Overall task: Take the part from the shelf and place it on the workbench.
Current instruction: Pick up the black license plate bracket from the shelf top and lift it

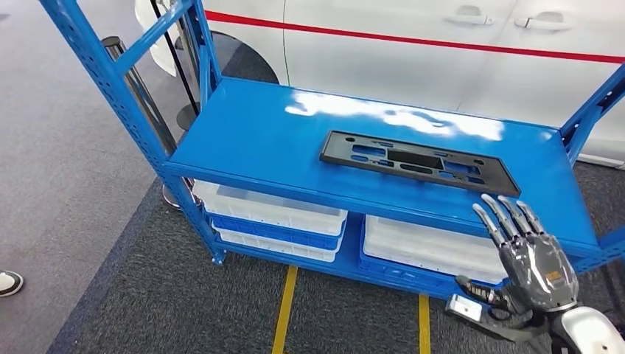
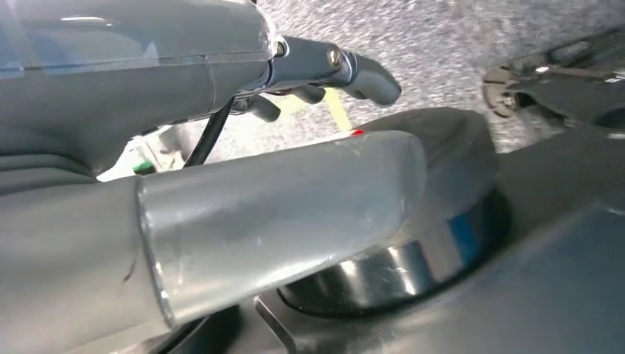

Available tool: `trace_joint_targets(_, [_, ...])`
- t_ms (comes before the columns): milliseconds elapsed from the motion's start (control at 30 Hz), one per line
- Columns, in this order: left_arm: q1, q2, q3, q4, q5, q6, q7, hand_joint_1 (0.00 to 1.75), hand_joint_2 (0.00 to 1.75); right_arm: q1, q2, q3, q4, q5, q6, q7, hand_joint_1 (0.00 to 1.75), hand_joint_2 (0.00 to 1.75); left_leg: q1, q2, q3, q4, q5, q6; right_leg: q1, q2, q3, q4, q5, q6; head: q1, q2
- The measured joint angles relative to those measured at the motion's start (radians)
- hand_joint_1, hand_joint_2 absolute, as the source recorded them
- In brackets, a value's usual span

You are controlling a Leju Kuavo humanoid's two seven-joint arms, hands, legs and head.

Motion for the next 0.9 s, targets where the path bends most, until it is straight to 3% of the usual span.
trace_joint_targets(100, [-0.001, 0.005, -0.007, 0.001, 0.0, 0.002, 0.005, 0.0, 0.0, -0.017, 0.015, -0.006, 0.014, -0.017, 0.008, -0.008, 0.0, 0.0, 0.001, 0.001, 0.0, -0.001, -0.005, -0.012, -0.002, -0.001, 0.011, -0.024, -0.002, -0.003, 0.0, 0.0])
trace_joint_targets(167, [-0.001, 0.011, -0.009, 0.002, 0.0, 0.002, 0.006, 0.0, 0.0, -0.025, 0.025, -0.01, 0.019, -0.02, 0.009, -0.01, 0.0, 0.0, 0.001, 0.002, -0.016, 0.042, -0.034, -0.025, -0.012, -0.004, 0.024, -0.041, 0.0, -0.005, -0.001, 0.0])
trace_joint_targets(267, [0.0, 0.016, -0.01, 0.003, 0.0, 0.002, 0.007, 0.0, 0.0, -0.033, 0.039, -0.012, 0.027, -0.022, 0.01, -0.012, 0.0, 0.0, 0.017, 0.004, -0.115, 0.224, -0.109, -0.047, -0.018, -0.008, 0.032, -0.046, -0.002, -0.006, -0.003, 0.0])
trace_joint_targets(300, [0.001, 0.018, -0.01, 0.003, 0.0, 0.002, 0.007, 0.0, 0.0, -0.033, 0.043, -0.012, 0.031, -0.022, 0.01, -0.012, 0.0, 0.0, 0.023, 0.004, -0.142, 0.265, -0.114, -0.053, -0.019, -0.009, 0.033, -0.045, -0.004, -0.005, -0.003, 0.0])
trace_joint_targets(333, [0.001, 0.02, -0.01, 0.004, 0.0, 0.002, 0.007, 0.0, 0.0, -0.033, 0.047, -0.012, 0.033, -0.022, 0.011, -0.012, 0.0, 0.0, 0.029, 0.004, -0.152, 0.27, -0.099, -0.059, -0.022, -0.01, 0.035, -0.044, -0.007, -0.002, -0.003, 0.0])
trace_joint_targets(367, [0.001, 0.021, -0.01, 0.004, 0.0, 0.002, 0.007, 0.0, 0.0, -0.033, 0.05, -0.012, 0.036, -0.022, 0.011, -0.012, 0.0, 0.0, 0.033, 0.004, -0.143, 0.237, -0.066, -0.065, -0.026, -0.01, 0.038, -0.041, -0.011, 0.003, -0.003, 0.0])
trace_joint_targets(433, [0.002, 0.024, -0.011, 0.004, 0.0, 0.002, 0.008, 0.0, 0.0, -0.034, 0.055, -0.012, 0.041, -0.024, 0.012, -0.012, 0.0, 0.0, 0.041, 0.005, -0.089, 0.11, 0.007, -0.074, -0.033, -0.009, 0.044, -0.032, -0.022, 0.015, -0.003, 0.0])
trace_joint_targets(500, [0.002, 0.026, -0.011, 0.005, 0.001, 0.006, 0.011, 0.0, 0.0, -0.038, 0.059, -0.014, 0.047, -0.035, 0.023, -0.012, 0.0, 0.0, 0.041, 0.004, -0.055, 0.029, 0.032, -0.068, -0.032, -0.008, 0.042, -0.021, -0.03, 0.03, -0.003, 0.0])
trace_joint_targets(633, [0.005, 0.037, -0.011, 0.008, 0.002, 0.007, 0.016, 0.0, 0.0, -0.057, 0.079, -0.017, 0.085, -0.059, 0.049, -0.017, 0.0, 0.0, 0.037, 0.003, -0.053, 0.018, 0.031, -0.034, -0.033, -0.006, 0.037, -0.013, -0.038, 0.049, -0.002, 0.0])
trace_joint_targets(700, [0.007, 0.041, -0.011, 0.009, 0.002, 0.004, 0.014, 0.0, 0.0, -0.072, 0.091, -0.017, 0.113, -0.065, 0.058, -0.023, 0.0, 0.0, 0.038, 0.003, -0.05, 0.014, 0.033, -0.02, -0.034, -0.006, 0.005, 0.056, -0.079, 0.053, -0.001, 0.0])
trace_joint_targets(767, [0.006, 0.045, -0.011, 0.01, 0.002, 0.003, 0.011, 0.0, 0.0, -0.086, 0.107, -0.017, 0.144, -0.071, 0.067, -0.026, 0.0, 0.0, 0.033, 0.003, -0.05, 0.014, 0.031, -0.012, -0.031, -0.004, -0.061, 0.186, -0.132, 0.052, -0.001, 0.0])
trace_joint_targets(800, [0.006, 0.045, -0.011, 0.01, 0.002, 0.003, 0.01, 0.0, 0.0, -0.09, 0.115, -0.017, 0.159, -0.073, 0.071, -0.026, 0.0, 0.0, 0.029, 0.003, -0.049, 0.014, 0.03, -0.01, -0.03, -0.004, -0.089, 0.237, -0.144, 0.05, -0.001, 0.0])
trace_joint_targets(833, [0.007, 0.045, -0.011, 0.01, 0.002, 0.003, 0.009, 0.0, 0.0, -0.093, 0.123, -0.017, 0.173, -0.074, 0.073, -0.027, 0.0, 0.0, 0.026, 0.002, -0.047, 0.014, 0.029, -0.008, -0.027, -0.004, -0.104, 0.258, -0.138, 0.047, -0.001, 0.0])
trace_joint_targets(867, [0.007, 0.045, -0.011, 0.01, 0.002, 0.003, 0.008, 0.0, 0.0, -0.096, 0.129, -0.017, 0.183, -0.075, 0.075, -0.027, 0.0, 0.0, 0.023, 0.001, -0.043, 0.014, 0.027, -0.006, -0.025, -0.003, -0.099, 0.239, -0.113, 0.041, -0.001, 0.0])
trace_joint_targets(900, [0.007, 0.045, -0.012, 0.01, 0.002, 0.003, 0.007, 0.0, 0.0, -0.1, 0.134, -0.017, 0.192, -0.075, 0.076, -0.027, 0.0, 0.0, 0.019, -0.001, -0.038, 0.014, 0.024, -0.005, -0.02, -0.003, -0.077, 0.184, -0.074, 0.032, -0.001, 0.0])
